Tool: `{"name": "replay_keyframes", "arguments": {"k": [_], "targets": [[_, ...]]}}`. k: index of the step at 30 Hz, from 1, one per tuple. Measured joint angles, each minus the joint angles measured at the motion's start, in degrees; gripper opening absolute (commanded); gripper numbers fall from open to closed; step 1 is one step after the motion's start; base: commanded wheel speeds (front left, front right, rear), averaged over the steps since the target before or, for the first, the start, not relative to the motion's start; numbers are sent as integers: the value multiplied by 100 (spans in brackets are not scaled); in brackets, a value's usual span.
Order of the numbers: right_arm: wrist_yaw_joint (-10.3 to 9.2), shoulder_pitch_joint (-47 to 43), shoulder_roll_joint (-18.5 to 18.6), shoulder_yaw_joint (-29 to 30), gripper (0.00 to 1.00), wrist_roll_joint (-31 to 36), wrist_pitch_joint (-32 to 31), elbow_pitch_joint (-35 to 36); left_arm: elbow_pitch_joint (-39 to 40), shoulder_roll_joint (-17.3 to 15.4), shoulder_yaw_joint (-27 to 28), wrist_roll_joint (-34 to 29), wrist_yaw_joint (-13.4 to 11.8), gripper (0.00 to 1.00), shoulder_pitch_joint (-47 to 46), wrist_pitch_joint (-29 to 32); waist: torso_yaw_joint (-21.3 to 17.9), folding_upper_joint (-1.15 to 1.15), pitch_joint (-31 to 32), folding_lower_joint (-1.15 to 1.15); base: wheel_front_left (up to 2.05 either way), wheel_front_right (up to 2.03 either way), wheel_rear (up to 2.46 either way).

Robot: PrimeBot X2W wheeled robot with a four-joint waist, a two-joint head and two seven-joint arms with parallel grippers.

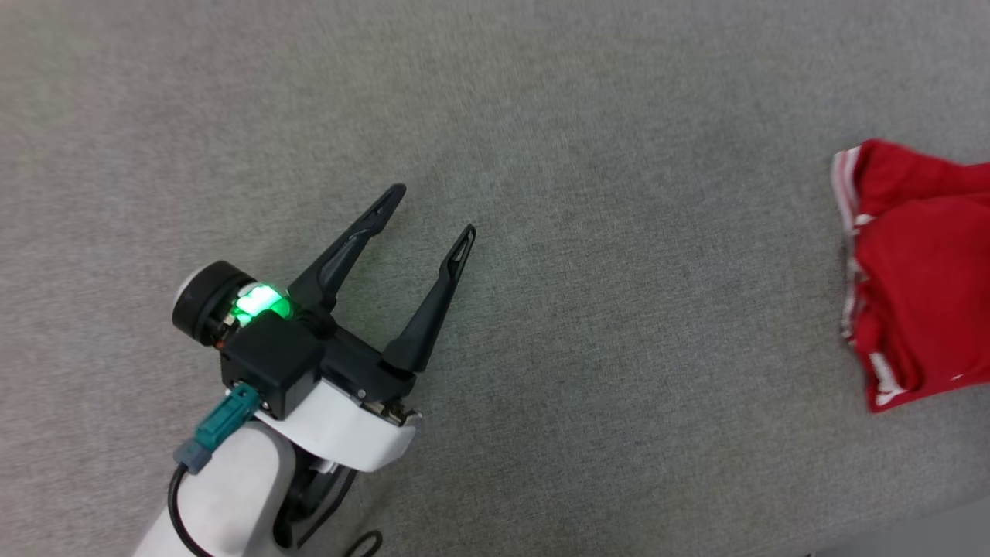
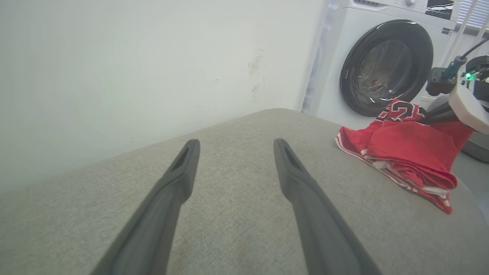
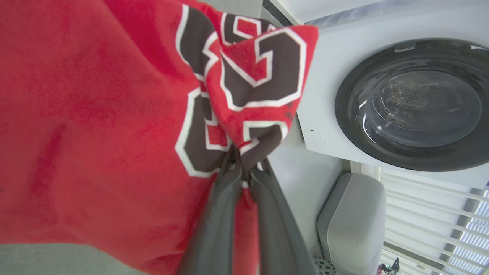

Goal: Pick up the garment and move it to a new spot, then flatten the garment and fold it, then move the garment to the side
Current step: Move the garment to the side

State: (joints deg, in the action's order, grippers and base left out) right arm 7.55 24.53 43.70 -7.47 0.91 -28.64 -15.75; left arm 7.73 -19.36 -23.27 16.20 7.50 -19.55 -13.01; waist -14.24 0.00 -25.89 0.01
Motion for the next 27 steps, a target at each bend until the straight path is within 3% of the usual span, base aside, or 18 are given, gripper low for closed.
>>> {"name": "replay_keyframes", "arguments": {"k": [10, 19, 20, 21, 22, 27], "targets": [[0, 761, -264, 1178, 0, 588, 1003, -1393, 716, -391, 214, -38, -51, 100, -224, 427, -127, 0, -855, 0, 0, 0, 0], [0, 1215, -639, 2030, 0, 1177, 1325, -2061, 1049, -517, 293, -36, -115, 100, -296, 552, 69, 0, -1141, 0, 0, 0, 0], [0, 1236, -673, 2102, 9, 1249, 1350, -2098, 1049, -517, 294, -35, -120, 100, -297, 552, 95, 0, -1145, 0, 0, 0, 0], [0, 1251, -703, 2168, 60, 1310, 1355, -2125, 1048, -516, 294, -32, -125, 100, -298, 543, 121, 0, -1142, -1, 0, 0, 0], [0, 1254, -734, 2248, 100, 1374, 1355, -2142, 1039, -512, 290, -31, -145, 100, -298, 525, 145, 0, -1130, 0, 0, 0, 0], [-1, 1290, -915, 2519, 100, 1731, 1347, -2020, 862, -445, 267, 20, -190, 100, -262, 370, 223, 0, -939, 0, 0, 0, 0]]}}
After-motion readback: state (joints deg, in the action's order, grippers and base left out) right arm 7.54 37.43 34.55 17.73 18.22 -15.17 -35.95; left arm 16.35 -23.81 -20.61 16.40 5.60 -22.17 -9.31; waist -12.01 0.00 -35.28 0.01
